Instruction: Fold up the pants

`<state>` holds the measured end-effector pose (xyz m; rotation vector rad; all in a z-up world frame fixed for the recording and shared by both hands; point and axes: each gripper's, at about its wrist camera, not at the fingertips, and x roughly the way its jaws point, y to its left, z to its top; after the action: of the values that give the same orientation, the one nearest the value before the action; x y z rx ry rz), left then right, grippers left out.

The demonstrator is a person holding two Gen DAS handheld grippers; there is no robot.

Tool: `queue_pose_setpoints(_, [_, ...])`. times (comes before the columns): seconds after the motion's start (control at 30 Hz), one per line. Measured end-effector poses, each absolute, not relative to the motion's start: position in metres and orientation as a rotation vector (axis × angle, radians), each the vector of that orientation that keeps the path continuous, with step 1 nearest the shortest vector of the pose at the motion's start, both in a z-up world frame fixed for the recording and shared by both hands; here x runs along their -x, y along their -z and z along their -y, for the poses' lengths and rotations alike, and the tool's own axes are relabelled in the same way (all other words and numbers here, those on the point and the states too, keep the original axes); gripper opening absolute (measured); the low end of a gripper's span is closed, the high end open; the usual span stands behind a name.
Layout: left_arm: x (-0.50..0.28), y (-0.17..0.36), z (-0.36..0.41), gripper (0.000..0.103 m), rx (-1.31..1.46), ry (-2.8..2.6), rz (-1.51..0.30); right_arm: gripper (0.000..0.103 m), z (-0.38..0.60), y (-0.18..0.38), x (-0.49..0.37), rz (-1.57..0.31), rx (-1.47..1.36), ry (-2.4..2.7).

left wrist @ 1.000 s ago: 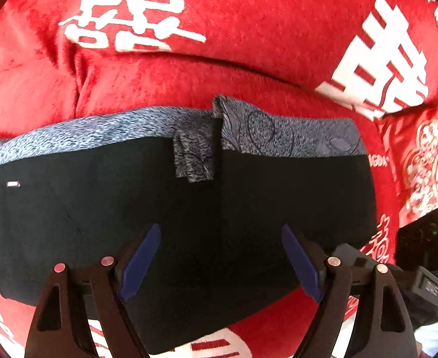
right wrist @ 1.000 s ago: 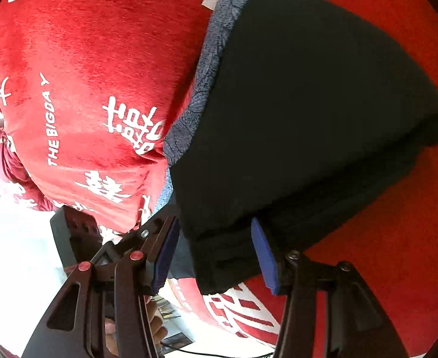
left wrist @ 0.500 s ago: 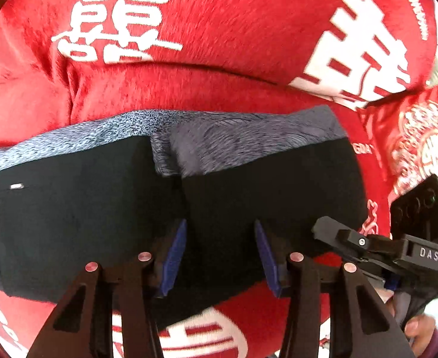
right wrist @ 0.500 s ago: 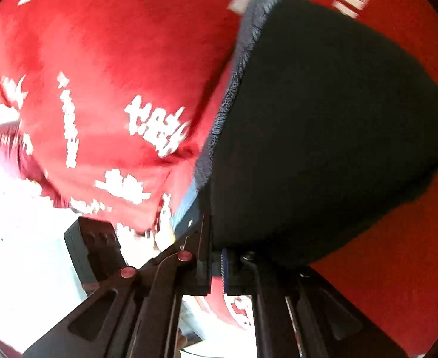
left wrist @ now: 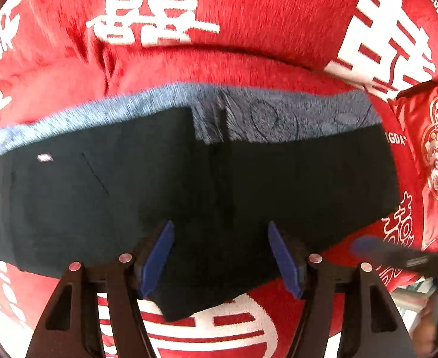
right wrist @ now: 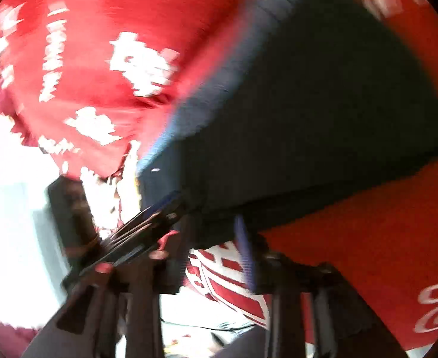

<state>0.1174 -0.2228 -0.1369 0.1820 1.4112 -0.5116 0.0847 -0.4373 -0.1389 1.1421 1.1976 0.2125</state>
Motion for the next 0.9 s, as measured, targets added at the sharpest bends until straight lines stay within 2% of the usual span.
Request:
queue_pose_setpoints(0.07, [-0.124, 0.126, 0.222, 0.067, -0.176, 0.505, -1.388, 0.068, 0.466, 0.107, -0.082, -1.097, -1.067, -0.198])
queue_pose_setpoints(0.17, [-0.135, 0.116, 0.235, 0.067, -0.184, 0.504, -1.351, 0.069, 0.521, 0.094, -0.086, -1.025, -1.006, -0.063])
queue_pose_setpoints(0.27, [-0.144, 0.117, 0.257, 0.067, -0.187, 0.521, -1.334, 0.069, 0.563, 0.12, -0.096, -1.046, -1.041, 0.03])
queue_pose_setpoints(0.33, [-0.147, 0.123, 0.274, 0.067, -0.179, 0.539, -1.337, 0.064, 0.579, 0.15, -0.109, -1.094, -1.099, 0.031])
queue_pose_setpoints(0.4, [-0.149, 0.132, 0.292, 0.067, -0.18, 0.554, -1.333, 0.045, 0.583, 0.171, -0.118, -1.135, -1.142, -0.012])
queue_pose_setpoints(0.53, [-0.148, 0.151, 0.305, 0.067, -0.243, 0.517, -1.336, 0.043, 0.574, 0.182, -0.136, -1.212, -1.13, -0.064])
queue_pose_setpoints(0.67, [-0.136, 0.163, 0.297, 0.069, -0.291, 0.497, -1.33, 0.042, 0.552, 0.163, -0.141, -1.326, -0.852, -0.07])
queue_pose_setpoints(0.7, [-0.133, 0.169, 0.295, 0.079, -0.331, 0.464, -1.351, 0.043, 0.545, 0.164, -0.145, -1.367, -0.752, -0.034])
queue_pose_setpoints(0.73, [-0.131, 0.176, 0.289, 0.083, -0.313, 0.445, -1.386, 0.047, 0.541, 0.167, -0.148, -1.387, -0.691, 0.002])
queue_pose_setpoints(0.77, [-0.131, 0.178, 0.282, 0.085, -0.274, 0.435, -1.402, 0.056, 0.539, 0.169, -0.149, -1.392, -0.665, 0.026])
queue_pose_setpoints(0.83, [-0.131, 0.179, 0.268, 0.085, -0.188, 0.424, -1.443, 0.06, 0.53, 0.168, -0.151, -1.368, -0.637, 0.053])
queue_pose_setpoints(0.9, [-0.126, 0.177, 0.266, 0.085, -0.207, 0.418, -1.437, 0.069, 0.521, 0.165, -0.146, -1.372, -0.621, 0.062])
